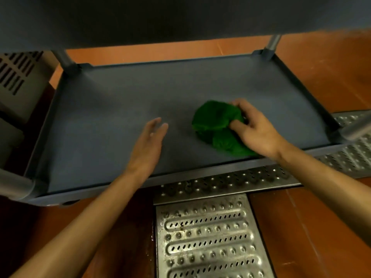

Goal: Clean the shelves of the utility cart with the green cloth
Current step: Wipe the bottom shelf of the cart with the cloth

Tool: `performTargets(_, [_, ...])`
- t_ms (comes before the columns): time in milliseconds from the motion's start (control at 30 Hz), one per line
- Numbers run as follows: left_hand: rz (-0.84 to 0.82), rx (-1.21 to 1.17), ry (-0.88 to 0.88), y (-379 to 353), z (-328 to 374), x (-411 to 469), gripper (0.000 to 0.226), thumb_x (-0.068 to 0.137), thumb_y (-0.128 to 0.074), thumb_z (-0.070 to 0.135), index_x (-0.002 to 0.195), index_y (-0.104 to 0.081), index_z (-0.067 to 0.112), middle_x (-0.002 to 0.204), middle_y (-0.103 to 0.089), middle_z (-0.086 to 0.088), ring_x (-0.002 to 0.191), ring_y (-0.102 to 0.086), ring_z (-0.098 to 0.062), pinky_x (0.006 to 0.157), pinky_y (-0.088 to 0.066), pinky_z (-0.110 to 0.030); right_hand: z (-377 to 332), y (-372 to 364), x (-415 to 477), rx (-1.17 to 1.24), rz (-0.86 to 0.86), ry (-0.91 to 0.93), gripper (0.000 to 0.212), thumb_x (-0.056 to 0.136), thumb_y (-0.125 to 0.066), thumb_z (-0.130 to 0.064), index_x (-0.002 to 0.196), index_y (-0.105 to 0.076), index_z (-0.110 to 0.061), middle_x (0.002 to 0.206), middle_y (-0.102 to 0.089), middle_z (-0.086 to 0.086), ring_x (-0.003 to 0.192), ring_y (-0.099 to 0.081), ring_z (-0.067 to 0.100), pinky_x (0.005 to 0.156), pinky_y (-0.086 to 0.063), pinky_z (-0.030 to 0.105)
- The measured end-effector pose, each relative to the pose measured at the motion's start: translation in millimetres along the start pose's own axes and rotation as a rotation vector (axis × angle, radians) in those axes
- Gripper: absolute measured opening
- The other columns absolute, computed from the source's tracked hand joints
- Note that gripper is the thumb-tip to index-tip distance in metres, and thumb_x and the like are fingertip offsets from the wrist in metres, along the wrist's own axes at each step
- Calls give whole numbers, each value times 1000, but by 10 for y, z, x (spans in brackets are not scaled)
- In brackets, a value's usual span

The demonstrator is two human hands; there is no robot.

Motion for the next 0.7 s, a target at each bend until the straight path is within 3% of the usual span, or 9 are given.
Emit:
performTargets(100, [-152, -498, 373, -334, 165, 134, 62, 92, -34, 73, 144, -43, 40, 134, -54, -11, 123, -57, -34, 100, -48, -51, -254, -159, 241, 205, 94, 20, 25, 93, -43, 6, 103, -54, -15, 87, -60, 8, 79, -61, 17, 72, -54, 36])
performTargets(200, [-190, -649, 368, -508, 277, 208, 67, 94, -27, 72, 132, -59, 28, 128, -65, -9, 115, -63, -34, 94, -52, -55, -390, -503, 416, 139, 105, 104, 27, 88, -43, 1, 105, -58, -12, 93, -63, 4, 87, -61, 10, 80, -50, 24])
performTargets(333, [-64, -749, 305, -403, 192, 385, 53, 104, -26, 50, 125, -63, 19, 126, -67, -12, 114, -64, -31, 91, -54, -52, -192, -906, 594, -326, 51, 267, 47, 78, -42, -27, 119, -62, -19, 117, -57, 8, 105, -55, 33, 91, -47, 47])
performTargets(433, [53, -569, 256, -195, 71, 514, 41, 107, -29, 33, 127, -60, 15, 121, -68, -14, 107, -67, -29, 77, -59, -44, 28, -1071, 719, -345, -91, 140, 59, 76, -44, -54, 127, -62, -29, 133, -52, 0, 120, -52, 30, 102, -41, 51])
performTargets(500, [122, -247, 126, -45, -9, 539, 35, 107, -32, 26, 124, -59, 13, 120, -66, -14, 111, -64, -31, 88, -57, -46, 104, -1238, 704, -392, -139, 117, 64, 79, -41, -68, 129, -60, -33, 140, -48, -4, 127, -48, 27, 106, -38, 51])
performTargets(567, [221, 180, -38, 124, -72, 452, 37, 108, -33, 30, 137, -52, 17, 124, -65, -8, 117, -59, -29, 99, -45, -33, 142, -1409, 654, -587, -109, 217, 65, 80, -37, -75, 127, -60, -35, 142, -46, -4, 127, -44, 31, 103, -38, 51])
performTargets(600, [299, 315, -96, 219, -106, 382, 40, 107, -34, 33, 143, -46, 19, 114, -67, -1, 113, -61, -26, 92, -44, -30, 156, -1466, 640, -664, -83, 261, 65, 80, -37, -78, 124, -61, -36, 142, -46, -3, 125, -44, 33, 99, -39, 49])
performTargets(667, [423, 338, -191, 425, -203, 256, 38, 106, -39, 33, 142, -44, 21, 87, -64, 10, 93, -67, -21, 81, -49, -32, 190, -1515, 673, -768, -34, 327, 66, 78, -42, -81, 120, -63, -36, 139, -48, 0, 117, -46, 35, 90, -43, 46])
performTargets(700, [465, 334, -221, 520, -272, 204, 35, 105, -41, 30, 139, -46, 21, 83, -61, 12, 84, -65, -16, 79, -48, -31, 211, -1526, 711, -803, -20, 358, 66, 77, -45, -82, 119, -63, -35, 136, -49, 2, 110, -49, 35, 85, -45, 46])
Point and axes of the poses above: each hand's wrist, its own x-axis towards the middle knuckle, its own y-axis out of the back of the hand, z = x × y, the point moved 3 cm from there along x, towards the middle knuckle
